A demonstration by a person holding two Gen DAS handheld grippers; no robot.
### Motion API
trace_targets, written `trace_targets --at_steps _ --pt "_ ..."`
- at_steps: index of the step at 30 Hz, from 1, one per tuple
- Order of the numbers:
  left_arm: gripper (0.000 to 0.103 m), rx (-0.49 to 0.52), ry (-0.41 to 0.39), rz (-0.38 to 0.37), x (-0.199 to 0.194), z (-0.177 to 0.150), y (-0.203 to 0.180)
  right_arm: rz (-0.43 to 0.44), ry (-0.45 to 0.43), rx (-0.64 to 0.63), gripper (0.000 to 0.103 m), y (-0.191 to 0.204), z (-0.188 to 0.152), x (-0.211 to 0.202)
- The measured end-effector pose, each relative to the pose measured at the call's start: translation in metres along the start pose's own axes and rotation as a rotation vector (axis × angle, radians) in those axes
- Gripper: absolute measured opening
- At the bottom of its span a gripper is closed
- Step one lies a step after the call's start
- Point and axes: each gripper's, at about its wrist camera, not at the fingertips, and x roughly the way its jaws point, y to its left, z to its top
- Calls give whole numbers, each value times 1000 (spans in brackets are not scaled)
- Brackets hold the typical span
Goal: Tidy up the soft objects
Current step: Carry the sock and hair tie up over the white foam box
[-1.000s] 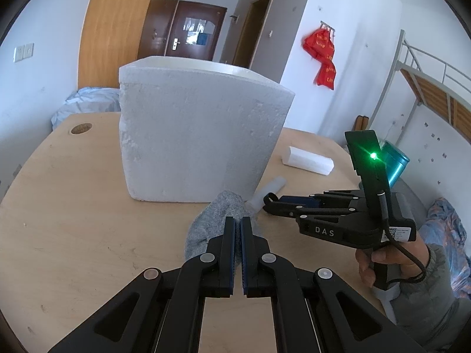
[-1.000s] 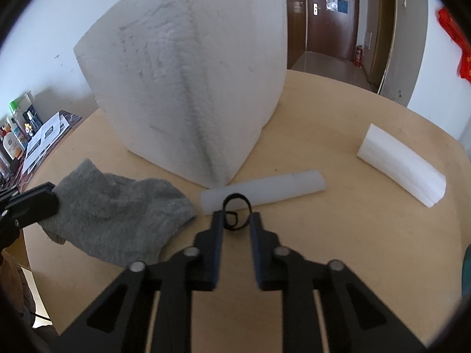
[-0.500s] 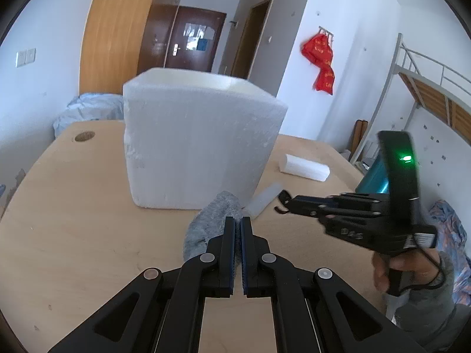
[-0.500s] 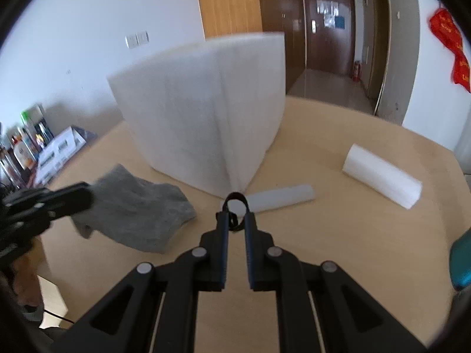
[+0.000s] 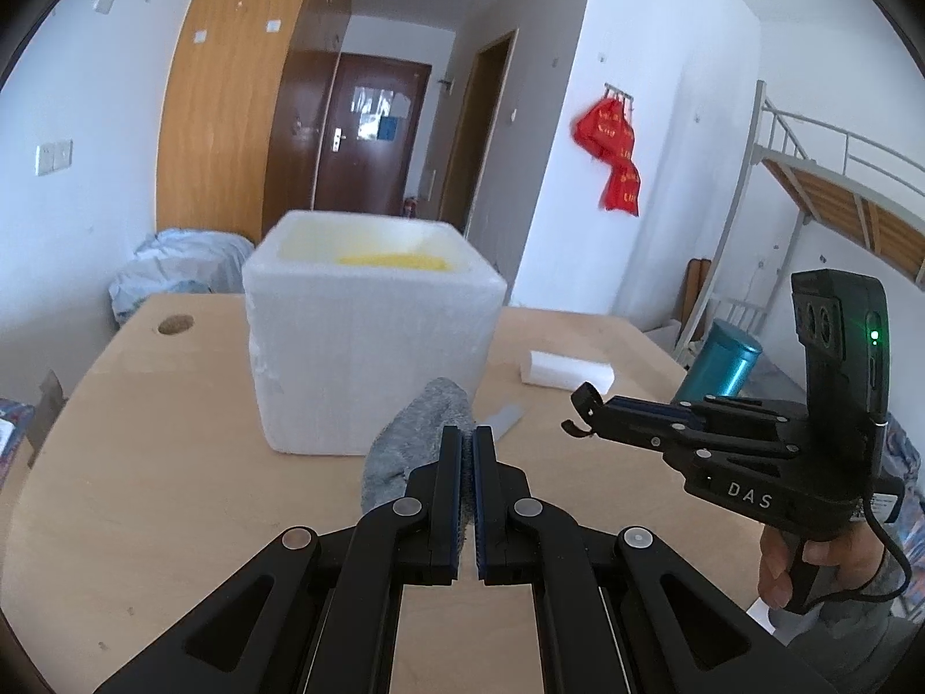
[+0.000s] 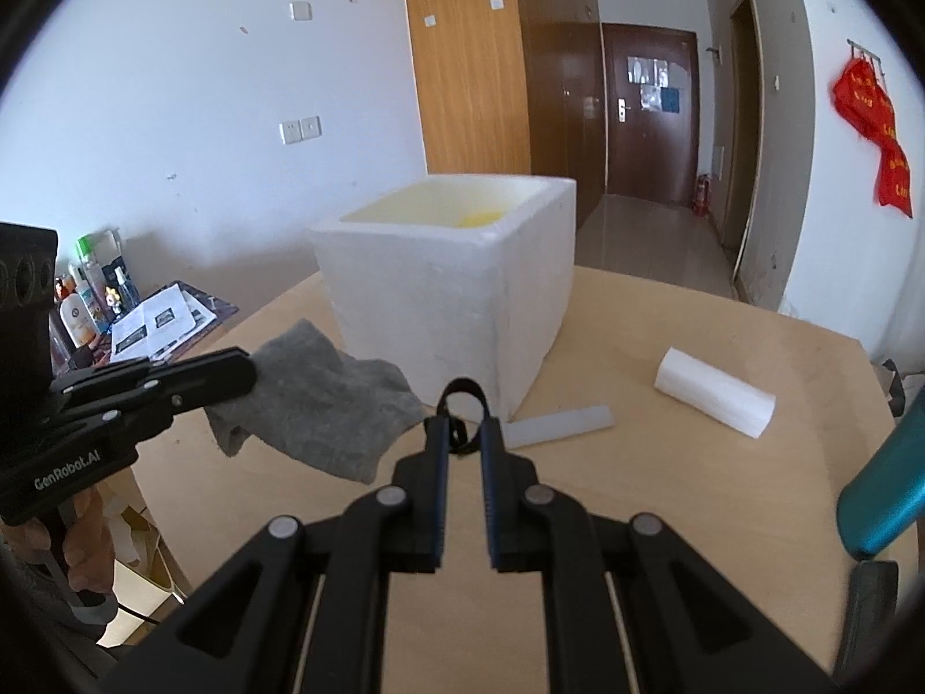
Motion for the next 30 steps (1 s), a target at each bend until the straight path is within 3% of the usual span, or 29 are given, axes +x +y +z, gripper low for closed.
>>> trace_targets --at_steps 16,30 --pt "3 5 -10 29 -29 -8 -9 -1 -25 -2 14 15 -13 -30" --pt "3 28 -118 65 -56 20 -11 16 -85 -51 14 30 9 -40"
